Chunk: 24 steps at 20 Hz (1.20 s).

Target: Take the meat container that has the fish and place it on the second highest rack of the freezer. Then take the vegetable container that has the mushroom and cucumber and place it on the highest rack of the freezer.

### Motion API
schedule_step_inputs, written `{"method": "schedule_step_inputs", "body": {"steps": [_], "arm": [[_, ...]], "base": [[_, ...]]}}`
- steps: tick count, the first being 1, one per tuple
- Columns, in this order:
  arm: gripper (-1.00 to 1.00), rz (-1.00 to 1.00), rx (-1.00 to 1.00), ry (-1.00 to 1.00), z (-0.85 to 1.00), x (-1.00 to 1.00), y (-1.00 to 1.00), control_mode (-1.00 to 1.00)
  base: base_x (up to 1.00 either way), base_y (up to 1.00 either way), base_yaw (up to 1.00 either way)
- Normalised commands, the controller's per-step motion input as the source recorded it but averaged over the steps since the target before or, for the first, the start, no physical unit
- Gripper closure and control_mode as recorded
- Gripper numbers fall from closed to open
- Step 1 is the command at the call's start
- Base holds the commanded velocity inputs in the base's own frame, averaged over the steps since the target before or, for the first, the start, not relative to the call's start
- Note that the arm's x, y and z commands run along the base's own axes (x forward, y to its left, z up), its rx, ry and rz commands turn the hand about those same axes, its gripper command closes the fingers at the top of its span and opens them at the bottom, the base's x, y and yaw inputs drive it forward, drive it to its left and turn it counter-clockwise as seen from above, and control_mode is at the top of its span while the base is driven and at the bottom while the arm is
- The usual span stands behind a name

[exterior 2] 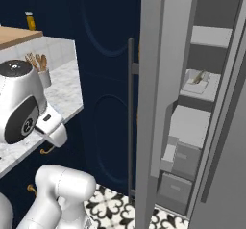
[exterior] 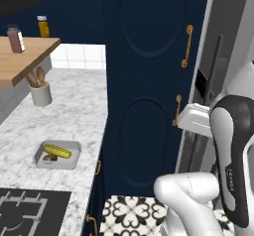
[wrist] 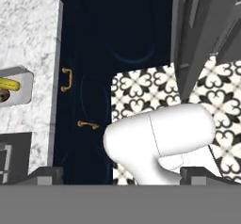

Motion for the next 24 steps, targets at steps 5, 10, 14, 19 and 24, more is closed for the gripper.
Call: {"method": "schedule_step_inputs", "body": {"steps": [5,10,14,19,24], "arm": [[-1.00,0.00,-0.03,0.00,-0.19,0.64,1.00,-1.00],[-1.00,0.00,0.00,0.02,-0.53,0.74,1.00,-1.00],[-1.00,0.00,0.00,0.15,-0.84,0.97,0.99,-1.00],[-1.00,0.00,-0.01,0.23,-0.73,1.00,0.95,-1.00],[-1.00,0.00,-0.01,0.10,-0.43,0.91,0.75,-1.00]], "base": [[0.00,0.00,0.00],[0.00,0.00,0.00],[0.00,0.00,0.00],[0.00,0.00,0.00],[0.00,0.00,0.00]]}}
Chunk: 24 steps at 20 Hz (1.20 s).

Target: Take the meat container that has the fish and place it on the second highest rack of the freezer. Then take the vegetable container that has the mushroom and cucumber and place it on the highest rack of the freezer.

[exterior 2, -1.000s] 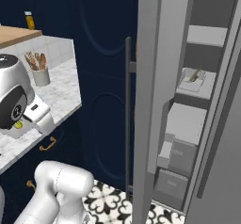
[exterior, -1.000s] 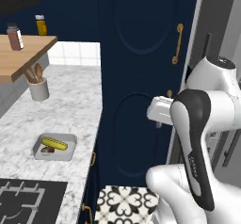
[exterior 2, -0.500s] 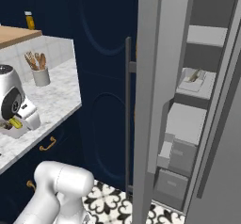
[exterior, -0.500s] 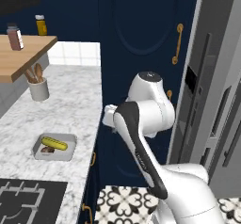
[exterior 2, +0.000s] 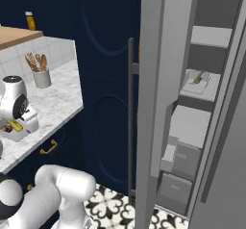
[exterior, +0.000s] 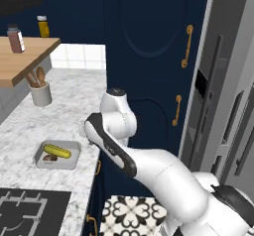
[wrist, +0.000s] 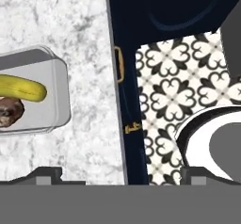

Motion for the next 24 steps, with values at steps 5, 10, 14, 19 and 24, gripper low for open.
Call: {"method": "schedule_step_inputs", "body": {"steps": [5,10,14,19,24], "arm": [[-1.00,0.00,-0.08,0.06,-0.46,0.64,0.67,-1.00],[-1.00,0.00,-0.09,0.13,-0.54,0.60,0.54,-1.00],[-1.00,0.00,-0.06,0.12,-0.46,0.57,0.30,-1.00],[-1.00,0.00,-0.06,0.07,-0.49,0.54,0.20,-1.00],[1.00,-0.01,-0.11,-0.01,-0.56,0.04,0.08,-1.00]], "base": [[0.00,0.00,0.00],[0.00,0.00,0.00],[0.00,0.00,0.00],[0.00,0.00,0.00],[0.00,0.00,0.00]]}}
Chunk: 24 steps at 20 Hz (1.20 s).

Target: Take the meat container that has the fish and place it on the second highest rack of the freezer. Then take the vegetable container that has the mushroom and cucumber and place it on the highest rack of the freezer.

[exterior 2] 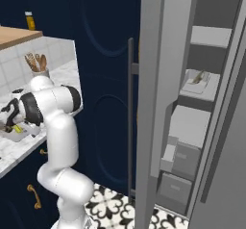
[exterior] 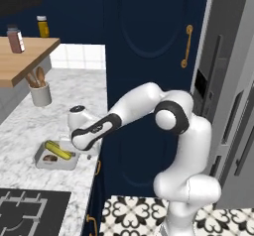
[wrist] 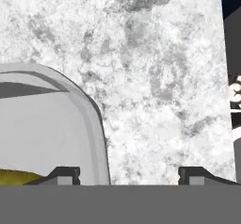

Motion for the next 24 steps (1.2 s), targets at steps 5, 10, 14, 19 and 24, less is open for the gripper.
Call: {"method": "schedule_step_inputs", "body": {"steps": [5,10,14,19,24], "arm": [[1.00,-0.05,-0.08,-0.01,-0.27,0.00,0.02,-1.00],[1.00,-0.07,0.00,0.00,0.00,-0.01,-0.03,-1.00],[1.00,-0.08,0.00,0.00,-0.01,-0.20,-0.19,-1.00],[1.00,-0.04,0.09,-0.14,0.40,-0.60,-0.60,-1.00],[1.00,-0.01,0.17,-0.18,0.76,-0.58,-0.93,-1.00]], "base": [[0.00,0.00,0.00],[0.00,0.00,0.00],[0.00,0.00,0.00],[0.00,0.00,0.00],[0.00,0.00,0.00]]}}
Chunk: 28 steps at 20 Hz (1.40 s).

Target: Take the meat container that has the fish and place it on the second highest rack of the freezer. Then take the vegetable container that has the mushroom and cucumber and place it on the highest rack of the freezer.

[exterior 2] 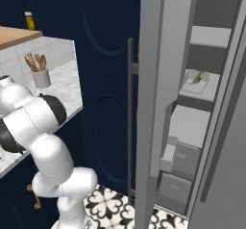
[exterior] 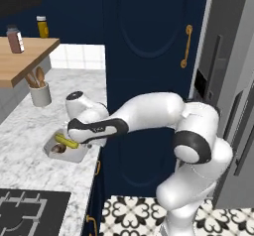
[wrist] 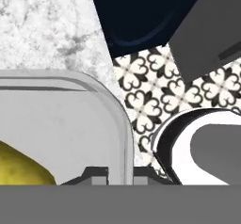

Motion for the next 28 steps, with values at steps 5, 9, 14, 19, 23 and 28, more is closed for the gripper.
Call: {"method": "schedule_step_inputs", "body": {"steps": [5,9,14,19,23,28], "arm": [[1.00,0.00,0.22,-0.12,0.98,-0.50,-1.00,-1.00],[1.00,0.00,0.13,-0.01,1.00,-0.59,-1.00,-1.00],[1.00,0.04,0.01,0.00,0.95,-0.70,-0.96,-1.00],[1.00,0.05,0.00,0.05,0.80,-0.80,-0.90,-1.00],[1.00,0.05,0.00,0.12,0.51,-0.78,-0.82,-1.00],[1.00,0.00,-0.01,0.11,0.31,-0.36,-0.72,-1.00]], "base": [[0.00,0.00,0.00],[0.00,0.00,0.00],[0.00,0.00,0.00],[0.00,0.00,0.00],[0.00,0.00,0.00],[0.00,0.00,0.00]]}}
